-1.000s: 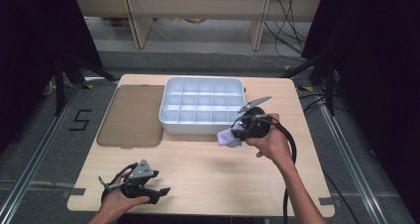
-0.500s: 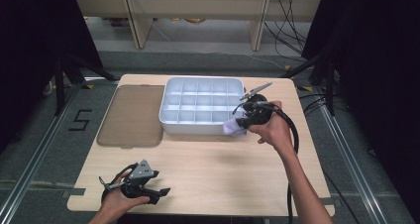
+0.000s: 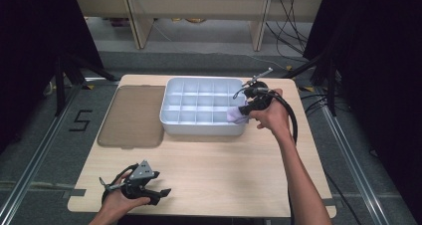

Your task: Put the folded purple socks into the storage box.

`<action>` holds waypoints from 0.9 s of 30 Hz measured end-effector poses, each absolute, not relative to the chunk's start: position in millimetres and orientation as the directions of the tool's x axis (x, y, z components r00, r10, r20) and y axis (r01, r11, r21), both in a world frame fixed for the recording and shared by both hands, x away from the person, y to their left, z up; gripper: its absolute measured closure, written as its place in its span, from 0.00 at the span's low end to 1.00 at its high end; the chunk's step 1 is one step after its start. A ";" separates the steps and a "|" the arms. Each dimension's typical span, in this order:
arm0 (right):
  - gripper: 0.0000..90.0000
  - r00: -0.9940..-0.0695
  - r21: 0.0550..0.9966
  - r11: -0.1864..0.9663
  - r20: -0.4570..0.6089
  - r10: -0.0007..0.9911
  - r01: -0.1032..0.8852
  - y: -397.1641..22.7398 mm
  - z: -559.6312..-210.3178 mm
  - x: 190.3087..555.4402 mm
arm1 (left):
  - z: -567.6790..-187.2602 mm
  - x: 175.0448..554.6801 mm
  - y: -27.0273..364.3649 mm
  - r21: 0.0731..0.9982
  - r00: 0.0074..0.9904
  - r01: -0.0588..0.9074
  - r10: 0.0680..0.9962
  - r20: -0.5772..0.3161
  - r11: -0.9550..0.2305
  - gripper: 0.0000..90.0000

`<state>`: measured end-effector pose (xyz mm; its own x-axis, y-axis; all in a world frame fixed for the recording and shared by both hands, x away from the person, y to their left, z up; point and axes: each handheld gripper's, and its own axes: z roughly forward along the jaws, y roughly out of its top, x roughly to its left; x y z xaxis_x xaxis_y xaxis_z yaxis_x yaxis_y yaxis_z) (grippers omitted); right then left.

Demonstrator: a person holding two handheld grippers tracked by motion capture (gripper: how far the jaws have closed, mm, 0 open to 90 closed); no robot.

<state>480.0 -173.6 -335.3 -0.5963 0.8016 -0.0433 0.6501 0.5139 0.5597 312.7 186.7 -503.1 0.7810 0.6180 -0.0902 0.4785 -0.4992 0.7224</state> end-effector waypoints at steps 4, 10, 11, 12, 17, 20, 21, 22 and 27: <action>0.76 -0.585 0.549 0.511 -0.048 0.809 0.661 -172.5 -334.0 486.9 | -503.0 312.5 186.5 0.723 0.781 0.478 0.618 -0.090 -0.499 0.28; 0.76 -0.575 0.537 0.507 -0.049 0.817 0.674 -170.6 -333.3 495.3 | -502.8 312.7 186.8 0.723 0.782 0.477 0.618 -0.089 -0.500 0.28; 0.76 -0.572 0.540 0.505 -0.053 0.819 0.673 -170.4 -333.2 497.1 | -502.8 312.6 186.8 0.723 0.782 0.477 0.618 -0.089 -0.500 0.28; 0.76 -0.570 0.539 0.503 -0.051 0.820 0.675 -170.3 -333.6 498.6 | -502.9 312.6 186.7 0.723 0.781 0.478 0.618 -0.090 -0.499 0.28; 0.76 -0.568 0.532 0.509 -0.061 0.821 0.677 -170.2 -334.9 504.6 | -503.3 312.3 186.2 0.722 0.781 0.479 0.618 -0.091 -0.500 0.28; 0.76 -0.563 0.514 0.508 -0.057 0.825 0.692 -170.2 -336.8 508.0 | -503.4 313.3 186.3 0.717 0.783 0.474 0.617 -0.076 -0.512 0.28; 0.76 -0.561 0.517 0.506 -0.059 0.826 0.691 -170.3 -337.3 508.9 | -503.3 312.8 186.2 0.720 0.783 0.474 0.616 -0.083 -0.506 0.28; 0.76 -0.557 0.518 0.501 -0.057 0.828 0.693 -170.3 -337.8 509.8 | -503.1 312.4 186.4 0.720 0.784 0.477 0.615 -0.089 -0.504 0.28; 0.76 -0.548 0.486 0.505 -0.062 0.834 0.713 -168.2 -339.8 515.0 | -503.3 312.6 186.3 0.722 0.782 0.478 0.616 -0.090 -0.500 0.28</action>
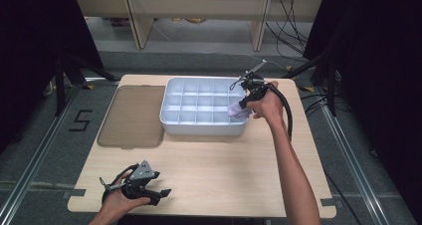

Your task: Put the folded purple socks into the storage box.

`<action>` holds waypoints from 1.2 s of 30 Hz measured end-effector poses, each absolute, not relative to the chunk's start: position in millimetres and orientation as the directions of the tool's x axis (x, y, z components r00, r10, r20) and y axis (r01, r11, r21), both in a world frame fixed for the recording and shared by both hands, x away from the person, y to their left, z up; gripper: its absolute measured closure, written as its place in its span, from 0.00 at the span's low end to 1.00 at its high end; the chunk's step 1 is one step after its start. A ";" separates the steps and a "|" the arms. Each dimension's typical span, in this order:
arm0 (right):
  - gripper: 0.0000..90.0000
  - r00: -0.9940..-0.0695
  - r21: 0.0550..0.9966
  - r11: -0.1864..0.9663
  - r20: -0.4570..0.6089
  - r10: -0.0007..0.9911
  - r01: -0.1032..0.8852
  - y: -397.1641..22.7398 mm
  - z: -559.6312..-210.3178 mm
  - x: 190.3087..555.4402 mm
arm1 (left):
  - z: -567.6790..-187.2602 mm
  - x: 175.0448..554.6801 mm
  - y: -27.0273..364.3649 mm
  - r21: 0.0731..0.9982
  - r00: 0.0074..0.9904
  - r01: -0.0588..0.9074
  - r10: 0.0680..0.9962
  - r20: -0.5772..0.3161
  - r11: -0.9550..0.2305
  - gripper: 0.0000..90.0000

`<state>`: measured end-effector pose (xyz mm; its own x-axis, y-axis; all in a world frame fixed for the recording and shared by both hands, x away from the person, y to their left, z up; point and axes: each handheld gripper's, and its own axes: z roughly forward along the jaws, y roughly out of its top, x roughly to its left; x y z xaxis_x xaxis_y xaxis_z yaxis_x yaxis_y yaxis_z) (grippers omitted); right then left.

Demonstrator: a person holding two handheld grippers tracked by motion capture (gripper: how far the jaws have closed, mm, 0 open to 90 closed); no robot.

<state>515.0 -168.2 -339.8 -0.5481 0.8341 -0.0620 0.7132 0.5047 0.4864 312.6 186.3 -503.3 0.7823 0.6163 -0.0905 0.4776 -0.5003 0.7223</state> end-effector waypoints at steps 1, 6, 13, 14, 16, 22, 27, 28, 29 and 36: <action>0.76 -0.557 0.486 0.516 -0.069 0.828 0.706 -168.4 -341.1 517.7 | -503.4 312.3 186.2 0.722 0.781 0.479 0.617 -0.091 -0.500 0.28; 0.76 -0.551 0.461 0.518 -0.071 0.831 0.721 -165.3 -344.5 524.0 | -503.3 312.3 186.2 0.722 0.782 0.479 0.616 -0.092 -0.500 0.28; 0.76 -0.543 0.425 0.520 -0.076 0.836 0.741 -161.3 -353.9 532.8 | -503.6 312.6 186.2 0.718 0.783 0.477 0.617 -0.084 -0.507 0.28; 0.76 -0.543 0.421 0.522 -0.079 0.836 0.742 -161.0 -355.4 533.9 | -503.9 312.3 185.9 0.718 0.779 0.481 0.620 -0.088 -0.502 0.28; 0.76 -0.537 0.411 0.519 -0.082 0.840 0.749 -160.0 -360.2 536.2 | -504.4 311.0 184.3 0.726 0.777 0.489 0.620 -0.111 -0.483 0.28; 0.76 -0.528 0.379 0.525 -0.106 0.842 0.762 -157.7 -376.5 543.3 | -504.7 311.6 184.6 0.724 0.775 0.491 0.622 -0.109 -0.485 0.28; 0.76 -0.531 0.349 0.542 -0.138 0.836 0.764 -153.8 -387.0 547.0 | -504.2 312.3 185.3 0.719 0.785 0.476 0.613 -0.087 -0.507 0.28; 0.76 -0.534 0.350 0.545 -0.135 0.834 0.762 -153.8 -387.9 547.7 | -504.4 312.3 185.1 0.719 0.786 0.476 0.612 -0.089 -0.507 0.28; 0.76 -0.533 0.346 0.549 -0.148 0.833 0.761 -153.0 -388.3 547.9 | -504.4 312.7 185.2 0.718 0.789 0.472 0.608 -0.085 -0.512 0.28; 0.76 -0.532 0.346 0.555 -0.168 0.830 0.757 -152.5 -396.9 548.2 | -504.5 312.4 184.8 0.717 0.792 0.470 0.605 -0.084 -0.515 0.28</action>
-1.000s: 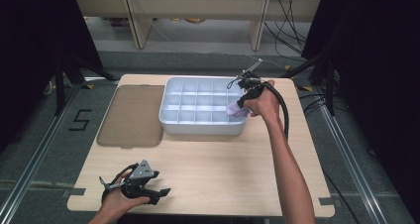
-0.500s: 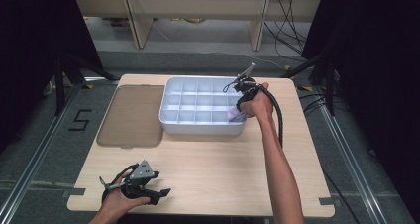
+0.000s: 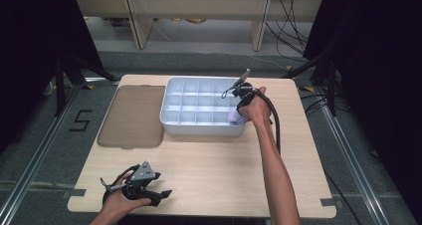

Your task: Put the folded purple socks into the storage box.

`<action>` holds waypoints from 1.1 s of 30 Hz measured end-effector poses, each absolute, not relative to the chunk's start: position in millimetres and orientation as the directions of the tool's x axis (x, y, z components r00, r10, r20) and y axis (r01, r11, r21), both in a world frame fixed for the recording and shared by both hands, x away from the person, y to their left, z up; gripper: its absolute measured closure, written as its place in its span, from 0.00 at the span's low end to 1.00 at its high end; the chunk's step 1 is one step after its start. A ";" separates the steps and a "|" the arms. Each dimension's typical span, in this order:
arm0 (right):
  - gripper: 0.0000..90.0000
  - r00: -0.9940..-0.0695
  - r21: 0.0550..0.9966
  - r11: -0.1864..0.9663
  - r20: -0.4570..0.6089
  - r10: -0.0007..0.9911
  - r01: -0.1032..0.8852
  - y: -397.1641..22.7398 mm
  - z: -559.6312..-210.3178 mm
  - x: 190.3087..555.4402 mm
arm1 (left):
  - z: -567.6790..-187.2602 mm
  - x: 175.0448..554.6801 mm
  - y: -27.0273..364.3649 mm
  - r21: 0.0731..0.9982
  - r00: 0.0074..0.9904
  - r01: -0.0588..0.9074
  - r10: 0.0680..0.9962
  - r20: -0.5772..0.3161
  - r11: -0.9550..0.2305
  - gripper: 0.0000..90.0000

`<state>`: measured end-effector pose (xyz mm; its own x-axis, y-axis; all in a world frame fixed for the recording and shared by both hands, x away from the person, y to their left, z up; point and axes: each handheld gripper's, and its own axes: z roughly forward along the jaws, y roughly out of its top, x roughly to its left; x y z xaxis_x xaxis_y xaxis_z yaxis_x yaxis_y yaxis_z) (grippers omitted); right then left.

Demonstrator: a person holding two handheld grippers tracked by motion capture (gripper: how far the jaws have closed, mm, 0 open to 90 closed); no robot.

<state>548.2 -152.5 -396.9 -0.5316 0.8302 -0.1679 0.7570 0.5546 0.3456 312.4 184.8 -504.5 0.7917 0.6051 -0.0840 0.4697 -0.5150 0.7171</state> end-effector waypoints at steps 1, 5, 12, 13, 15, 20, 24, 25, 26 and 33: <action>0.76 -0.536 0.340 0.559 -0.169 0.827 0.756 -152.2 -398.3 548.0 | -505.1 311.6 184.0 0.716 0.783 0.485 0.615 -0.099 -0.502 0.28; 0.76 -0.552 0.331 0.582 -0.191 0.812 0.743 -149.1 -402.1 547.2 | -505.5 311.0 183.3 0.718 0.780 0.488 0.617 -0.104 -0.496 0.28; 0.75 -0.566 0.313 0.602 -0.204 0.798 0.735 -144.5 -410.5 548.4 | -505.6 310.9 183.1 0.714 0.791 0.477 0.604 -0.095 -0.512 0.28; 0.75 -0.575 0.311 0.609 -0.203 0.793 0.730 -144.2 -414.0 549.1 | -505.6 311.4 183.2 0.714 0.795 0.472 0.599 -0.092 -0.517 0.29; 0.75 -0.588 0.310 0.622 -0.206 0.782 0.719 -144.2 -418.5 549.9 | -506.0 311.3 182.9 0.714 0.795 0.473 0.600 -0.093 -0.516 0.29; 0.65 -0.582 0.333 0.612 -0.198 0.789 0.717 -143.2 -418.6 550.7 | -505.8 311.5 183.0 0.713 0.795 0.473 0.599 -0.093 -0.517 0.29; 0.64 -0.597 0.391 0.606 -0.160 0.786 0.693 -146.6 -403.4 549.1 | -505.5 311.4 183.2 0.713 0.795 0.472 0.599 -0.090 -0.519 0.29; 0.66 -0.591 0.411 0.595 -0.153 0.792 0.690 -147.0 -400.0 547.7 | -505.5 311.4 183.2 0.712 0.791 0.474 0.605 -0.086 -0.518 0.29; 0.70 -0.583 0.421 0.591 -0.165 0.796 0.688 -147.3 -396.6 545.8 | -505.4 311.1 183.1 0.714 0.790 0.473 0.608 -0.083 -0.517 0.29; 0.90 -0.602 0.361 0.612 -0.156 0.783 0.703 -149.6 -405.4 547.7 | -506.5 311.3 182.3 0.709 0.797 0.469 0.598 -0.084 -0.526 0.29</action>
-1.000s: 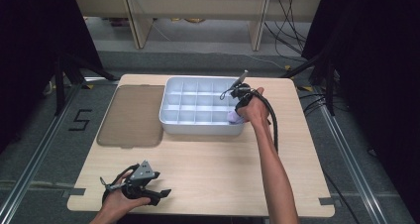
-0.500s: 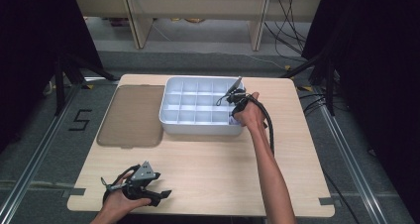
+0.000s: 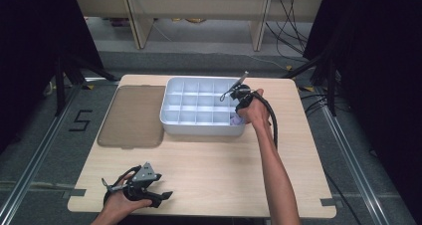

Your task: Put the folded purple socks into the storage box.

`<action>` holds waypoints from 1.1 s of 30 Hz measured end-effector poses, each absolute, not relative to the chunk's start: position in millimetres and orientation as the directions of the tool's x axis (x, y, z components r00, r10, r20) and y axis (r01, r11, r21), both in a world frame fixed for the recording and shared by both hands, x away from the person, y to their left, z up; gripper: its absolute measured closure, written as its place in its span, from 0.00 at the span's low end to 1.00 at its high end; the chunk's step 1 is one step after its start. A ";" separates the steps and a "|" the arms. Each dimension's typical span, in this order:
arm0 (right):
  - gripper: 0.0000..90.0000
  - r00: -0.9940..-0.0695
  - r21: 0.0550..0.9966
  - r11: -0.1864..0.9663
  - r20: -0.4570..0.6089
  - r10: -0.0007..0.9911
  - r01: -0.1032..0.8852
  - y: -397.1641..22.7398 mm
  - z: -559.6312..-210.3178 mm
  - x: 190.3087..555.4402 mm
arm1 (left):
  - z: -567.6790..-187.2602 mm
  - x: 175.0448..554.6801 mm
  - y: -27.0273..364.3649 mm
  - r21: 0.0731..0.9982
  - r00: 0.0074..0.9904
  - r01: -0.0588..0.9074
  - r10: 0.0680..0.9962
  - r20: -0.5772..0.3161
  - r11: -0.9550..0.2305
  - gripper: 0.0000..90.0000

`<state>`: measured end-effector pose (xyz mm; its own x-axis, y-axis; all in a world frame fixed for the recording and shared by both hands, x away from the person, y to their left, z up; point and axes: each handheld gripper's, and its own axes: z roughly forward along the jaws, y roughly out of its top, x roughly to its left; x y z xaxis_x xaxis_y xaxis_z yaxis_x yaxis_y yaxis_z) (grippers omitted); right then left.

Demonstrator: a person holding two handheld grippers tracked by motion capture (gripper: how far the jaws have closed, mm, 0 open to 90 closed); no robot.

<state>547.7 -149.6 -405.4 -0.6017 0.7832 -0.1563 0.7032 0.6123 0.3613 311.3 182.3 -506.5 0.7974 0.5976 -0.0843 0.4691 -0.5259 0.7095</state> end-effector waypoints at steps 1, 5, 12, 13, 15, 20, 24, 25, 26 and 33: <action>0.92 -0.599 0.360 0.609 -0.153 0.786 0.707 -149.7 -409.8 548.6 | -506.5 311.3 182.4 0.711 0.796 0.471 0.599 -0.089 -0.522 0.29; 0.94 -0.603 0.341 0.610 -0.142 0.785 0.715 -148.8 -425.5 551.4 | -506.7 311.6 182.5 0.711 0.799 0.469 0.595 -0.089 -0.524 0.29; 0.95 -0.623 0.306 0.624 -0.117 0.774 0.718 -141.7 -439.1 554.6 | -507.2 309.7 181.0 0.705 0.792 0.481 0.603 -0.095 -0.521 0.29; 0.95 -0.626 0.306 0.627 -0.115 0.771 0.716 -141.1 -441.5 555.2 | -506.9 309.2 180.8 0.707 0.797 0.480 0.596 -0.103 -0.520 0.29; 0.95 -0.621 0.297 0.623 -0.114 0.775 0.723 -139.9 -444.1 556.1 | -506.5 310.0 181.5 0.707 0.805 0.466 0.587 -0.089 -0.532 0.29; 0.93 -0.620 0.305 0.618 -0.101 0.778 0.725 -141.8 -443.1 555.9 | -506.7 309.9 181.2 0.708 0.804 0.467 0.587 -0.091 -0.530 0.29; 0.84 -0.619 0.344 0.611 -0.102 0.779 0.713 -144.4 -434.0 552.4 | -506.4 310.0 181.5 0.710 0.798 0.474 0.594 -0.096 -0.522 0.29; 0.83 -0.624 0.360 0.614 -0.102 0.775 0.703 -145.7 -430.7 551.1 | -506.2 310.9 182.1 0.709 0.805 0.463 0.587 -0.086 -0.532 0.29; 0.82 -0.620 0.376 0.607 -0.102 0.778 0.700 -148.0 -426.4 549.2 | -506.1 311.0 182.1 0.711 0.804 0.461 0.589 -0.082 -0.531 0.29; 0.81 -0.607 0.422 0.584 -0.093 0.789 0.693 -158.4 -408.5 541.5 | -506.9 309.2 180.0 0.719 0.788 0.482 0.607 -0.104 -0.502 0.29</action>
<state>541.5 -158.4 -408.5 -0.6074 0.7889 -0.0933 0.6933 0.5838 0.4225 309.2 180.0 -506.9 0.7877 0.6072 -0.1042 0.4817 -0.5016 0.7186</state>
